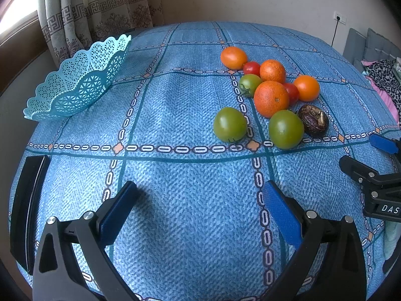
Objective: Organize fruits
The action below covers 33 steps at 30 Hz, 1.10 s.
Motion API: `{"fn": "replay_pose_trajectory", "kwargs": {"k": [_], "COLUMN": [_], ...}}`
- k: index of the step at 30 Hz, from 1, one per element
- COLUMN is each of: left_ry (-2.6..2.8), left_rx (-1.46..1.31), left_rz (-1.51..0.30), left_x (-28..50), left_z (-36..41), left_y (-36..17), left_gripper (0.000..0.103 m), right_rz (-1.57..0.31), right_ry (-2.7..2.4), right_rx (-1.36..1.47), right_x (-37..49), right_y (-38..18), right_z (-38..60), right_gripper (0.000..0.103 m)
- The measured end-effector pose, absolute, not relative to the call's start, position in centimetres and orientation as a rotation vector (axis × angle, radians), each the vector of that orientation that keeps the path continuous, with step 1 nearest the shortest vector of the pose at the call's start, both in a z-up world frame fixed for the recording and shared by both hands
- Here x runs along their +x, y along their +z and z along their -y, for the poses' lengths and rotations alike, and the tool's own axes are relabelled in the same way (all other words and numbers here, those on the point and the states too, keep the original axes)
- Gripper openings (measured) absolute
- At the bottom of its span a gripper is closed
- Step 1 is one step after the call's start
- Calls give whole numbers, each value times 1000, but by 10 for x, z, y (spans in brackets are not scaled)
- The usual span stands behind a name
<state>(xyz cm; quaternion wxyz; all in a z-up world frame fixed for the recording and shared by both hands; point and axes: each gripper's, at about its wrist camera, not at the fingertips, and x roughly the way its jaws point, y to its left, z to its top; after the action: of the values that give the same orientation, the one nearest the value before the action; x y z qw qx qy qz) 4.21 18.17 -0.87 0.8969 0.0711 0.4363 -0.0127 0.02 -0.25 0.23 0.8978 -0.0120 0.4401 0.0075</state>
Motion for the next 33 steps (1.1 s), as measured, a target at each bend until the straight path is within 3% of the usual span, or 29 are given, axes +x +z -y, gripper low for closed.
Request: {"fn": "replay_pose_trajectory", "kwargs": {"k": [22,33], "left_ry": [-128,-64], "left_rx": [66,117], "left_rz": [-898,-776], "left_x": [53,29], "left_z": [-195,-186], "left_y": [-4,16], "left_gripper": [101,101], "right_rz": [-883,-694], "right_ry": [60,107], "right_rx": [-32,28], "right_x": [3,-17], "right_y": [6,32], "right_z": [-7,-9], "right_gripper": [98,98]}}
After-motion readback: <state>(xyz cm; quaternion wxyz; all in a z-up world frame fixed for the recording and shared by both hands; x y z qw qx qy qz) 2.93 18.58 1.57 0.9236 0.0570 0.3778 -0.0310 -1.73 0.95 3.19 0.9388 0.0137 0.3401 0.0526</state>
